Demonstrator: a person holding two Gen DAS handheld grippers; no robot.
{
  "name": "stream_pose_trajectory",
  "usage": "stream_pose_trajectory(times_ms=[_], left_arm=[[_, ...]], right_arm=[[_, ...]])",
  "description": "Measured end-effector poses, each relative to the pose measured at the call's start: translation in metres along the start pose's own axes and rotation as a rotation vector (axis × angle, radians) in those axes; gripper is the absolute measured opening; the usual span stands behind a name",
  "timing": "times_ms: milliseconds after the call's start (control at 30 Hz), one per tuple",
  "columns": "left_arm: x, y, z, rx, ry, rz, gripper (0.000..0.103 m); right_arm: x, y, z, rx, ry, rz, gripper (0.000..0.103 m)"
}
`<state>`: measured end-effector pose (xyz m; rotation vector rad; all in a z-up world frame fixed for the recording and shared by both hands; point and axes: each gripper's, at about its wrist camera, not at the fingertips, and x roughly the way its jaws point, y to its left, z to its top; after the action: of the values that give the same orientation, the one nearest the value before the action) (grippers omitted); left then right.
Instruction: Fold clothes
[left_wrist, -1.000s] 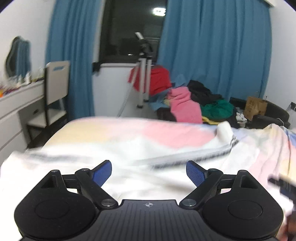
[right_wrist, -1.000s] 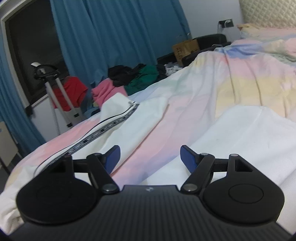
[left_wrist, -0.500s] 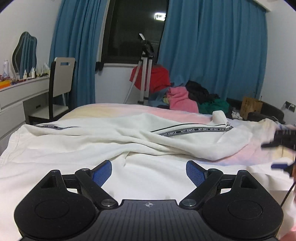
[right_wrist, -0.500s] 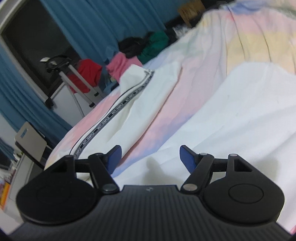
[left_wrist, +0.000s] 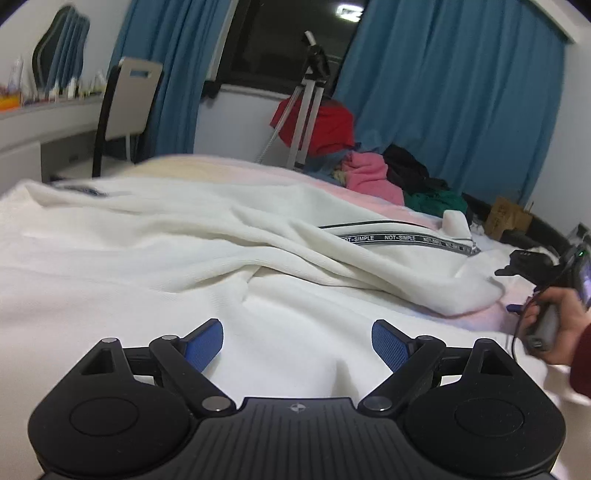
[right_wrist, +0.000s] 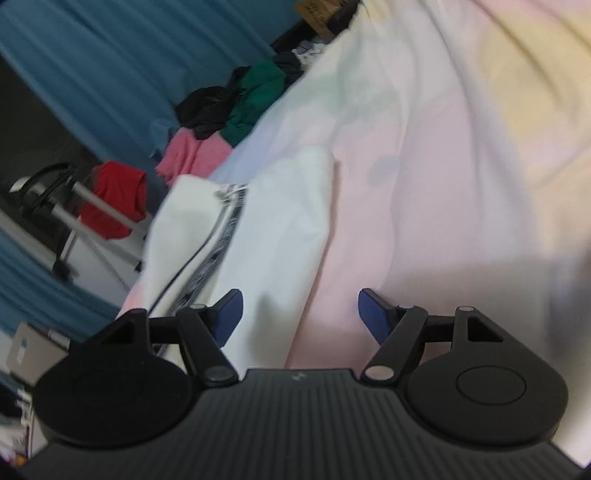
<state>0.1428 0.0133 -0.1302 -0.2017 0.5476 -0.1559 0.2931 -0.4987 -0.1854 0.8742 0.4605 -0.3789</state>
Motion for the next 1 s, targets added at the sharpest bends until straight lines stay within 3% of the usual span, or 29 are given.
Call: stream_pose_trajectory(times_ms=[33, 133, 200, 233, 333, 433, 567, 633, 767, 1000], left_arm=[[0.005, 0.003, 0.000, -0.008, -0.008, -0.013, 0.089], [0.023, 0.007, -0.003, -0.020, -0.001, -0.019, 0.087], [0.031, 0.007, -0.005, -0.032, 0.017, -0.037, 0.087], [0.032, 0.006, -0.006, -0.019, 0.014, -0.042, 0.087], [0.028, 0.001, -0.008, 0.014, 0.001, -0.069, 0.087], [0.015, -0.003, -0.009, 0.037, -0.026, -0.095, 0.087], [-0.006, -0.003, -0.005, 0.035, -0.063, -0.131, 0.087], [-0.017, -0.002, -0.004, 0.028, -0.078, -0.146, 0.087], [-0.026, -0.003, -0.004, 0.033, -0.074, -0.152, 0.087], [-0.031, -0.012, -0.004, 0.062, -0.067, -0.145, 0.087]], right_arm=[[0.009, 0.001, 0.002, -0.005, -0.033, 0.007, 0.068], [0.030, 0.018, 0.011, -0.062, -0.102, 0.028, 0.037], [0.038, 0.036, 0.017, -0.116, -0.124, -0.015, 0.014], [0.042, 0.044, 0.020, -0.142, -0.134, -0.037, 0.011], [0.031, 0.069, 0.037, -0.186, -0.170, -0.083, 0.008], [-0.005, 0.087, 0.063, -0.216, -0.286, -0.052, 0.007], [-0.061, 0.057, 0.082, -0.165, -0.399, -0.049, 0.007], [-0.074, 0.024, 0.073, -0.147, -0.383, -0.105, 0.007], [-0.074, -0.056, 0.032, -0.048, -0.227, -0.269, 0.007], [-0.105, -0.054, 0.038, -0.065, -0.272, -0.221, 0.007]])
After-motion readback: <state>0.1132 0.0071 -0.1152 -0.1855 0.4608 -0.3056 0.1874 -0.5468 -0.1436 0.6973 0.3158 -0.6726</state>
